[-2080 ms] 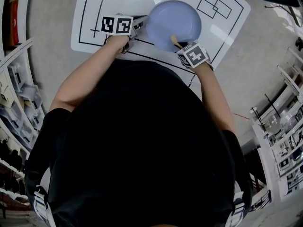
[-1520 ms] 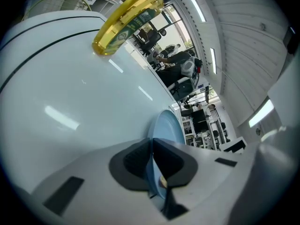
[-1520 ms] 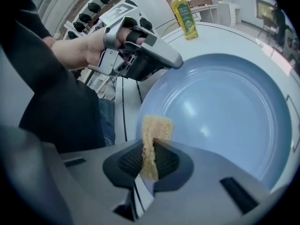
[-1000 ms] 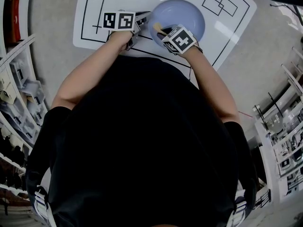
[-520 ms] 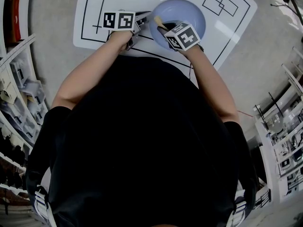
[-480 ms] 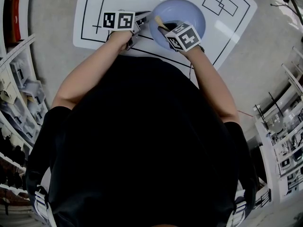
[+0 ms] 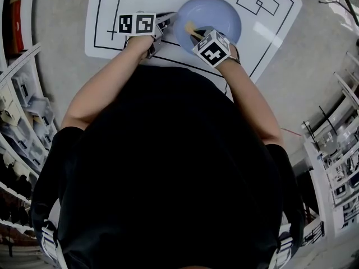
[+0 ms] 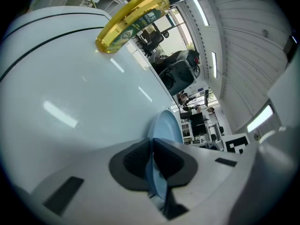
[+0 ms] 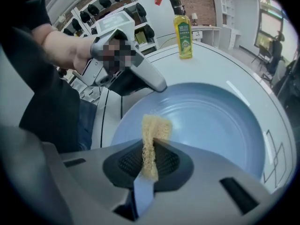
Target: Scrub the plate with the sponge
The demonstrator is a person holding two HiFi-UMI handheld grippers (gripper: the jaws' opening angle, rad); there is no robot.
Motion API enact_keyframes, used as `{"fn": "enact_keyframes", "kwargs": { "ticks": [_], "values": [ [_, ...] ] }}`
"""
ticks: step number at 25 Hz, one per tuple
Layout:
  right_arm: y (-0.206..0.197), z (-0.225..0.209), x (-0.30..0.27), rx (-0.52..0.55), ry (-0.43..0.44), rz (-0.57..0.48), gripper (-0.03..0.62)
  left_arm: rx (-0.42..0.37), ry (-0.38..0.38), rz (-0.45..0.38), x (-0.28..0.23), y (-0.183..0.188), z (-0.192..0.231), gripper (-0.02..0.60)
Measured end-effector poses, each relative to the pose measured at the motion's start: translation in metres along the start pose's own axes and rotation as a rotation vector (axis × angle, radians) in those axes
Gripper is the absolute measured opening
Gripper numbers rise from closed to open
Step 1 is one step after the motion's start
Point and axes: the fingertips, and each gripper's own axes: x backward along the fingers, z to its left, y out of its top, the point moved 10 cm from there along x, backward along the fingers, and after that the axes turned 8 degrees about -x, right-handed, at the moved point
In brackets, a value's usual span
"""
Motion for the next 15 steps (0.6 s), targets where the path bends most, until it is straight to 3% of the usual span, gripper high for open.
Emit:
{"fn": "enact_keyframes", "kwargs": {
  "ticks": [6,15],
  "values": [
    [0.019,-0.002,-0.007,0.001,0.0,-0.016,0.035,0.012,-0.007,-0.011,0.001,0.001,0.001,0.029],
    [0.041,-0.034,0.001,-0.033,-0.073,-0.086,0.037,0.016,-0.012,-0.028,0.002,0.003,0.002,0.029]
  ]
}}
